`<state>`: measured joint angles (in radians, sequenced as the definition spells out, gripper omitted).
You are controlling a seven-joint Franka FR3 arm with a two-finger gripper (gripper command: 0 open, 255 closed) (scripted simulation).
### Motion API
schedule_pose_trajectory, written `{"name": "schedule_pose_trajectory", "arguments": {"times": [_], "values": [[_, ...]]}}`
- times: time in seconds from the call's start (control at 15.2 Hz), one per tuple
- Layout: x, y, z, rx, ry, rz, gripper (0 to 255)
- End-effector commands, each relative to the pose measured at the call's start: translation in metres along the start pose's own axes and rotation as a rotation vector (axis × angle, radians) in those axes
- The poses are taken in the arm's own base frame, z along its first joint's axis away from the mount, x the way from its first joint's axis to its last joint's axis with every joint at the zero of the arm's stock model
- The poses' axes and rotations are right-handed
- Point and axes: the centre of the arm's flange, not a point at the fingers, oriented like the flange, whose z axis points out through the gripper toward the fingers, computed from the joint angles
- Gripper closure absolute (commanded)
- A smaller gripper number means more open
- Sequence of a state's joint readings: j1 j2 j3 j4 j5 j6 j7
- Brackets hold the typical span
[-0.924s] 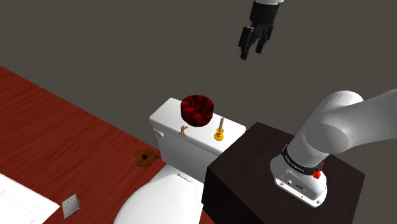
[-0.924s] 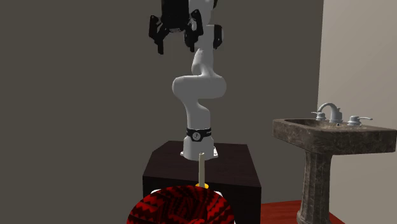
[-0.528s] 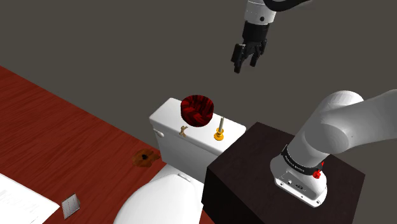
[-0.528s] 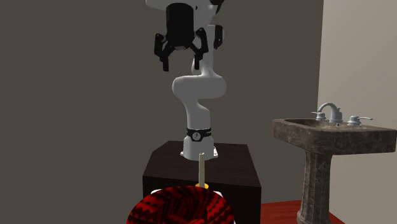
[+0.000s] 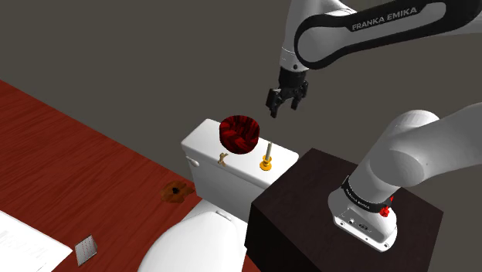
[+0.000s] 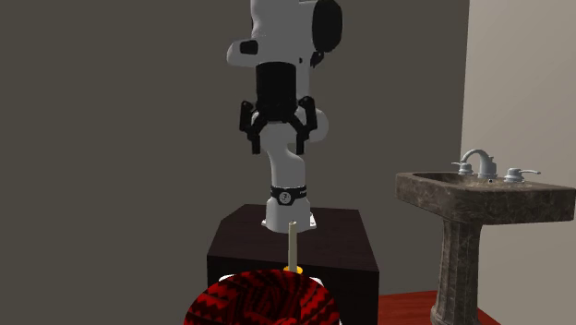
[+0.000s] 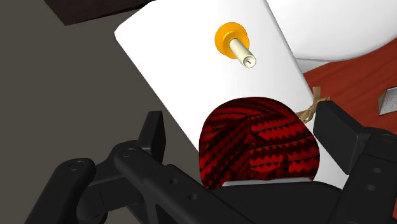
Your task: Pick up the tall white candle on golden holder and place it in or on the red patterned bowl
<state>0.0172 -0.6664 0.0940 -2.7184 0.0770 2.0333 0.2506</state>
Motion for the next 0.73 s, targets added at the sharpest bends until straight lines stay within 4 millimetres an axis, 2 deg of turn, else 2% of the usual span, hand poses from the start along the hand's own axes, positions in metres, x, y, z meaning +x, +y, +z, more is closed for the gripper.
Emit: {"name": "schedule_pose_trajectory", "arguments": {"times": [0.0,0.46,0.66], "values": [[0.003,-0.007,0.026,0.0,-0.002,0.029,0],[0.008,-0.031,0.113,-0.003,-0.016,0.123,0],[0.008,-0.031,0.128,-0.003,-0.016,0.123,0]]}}
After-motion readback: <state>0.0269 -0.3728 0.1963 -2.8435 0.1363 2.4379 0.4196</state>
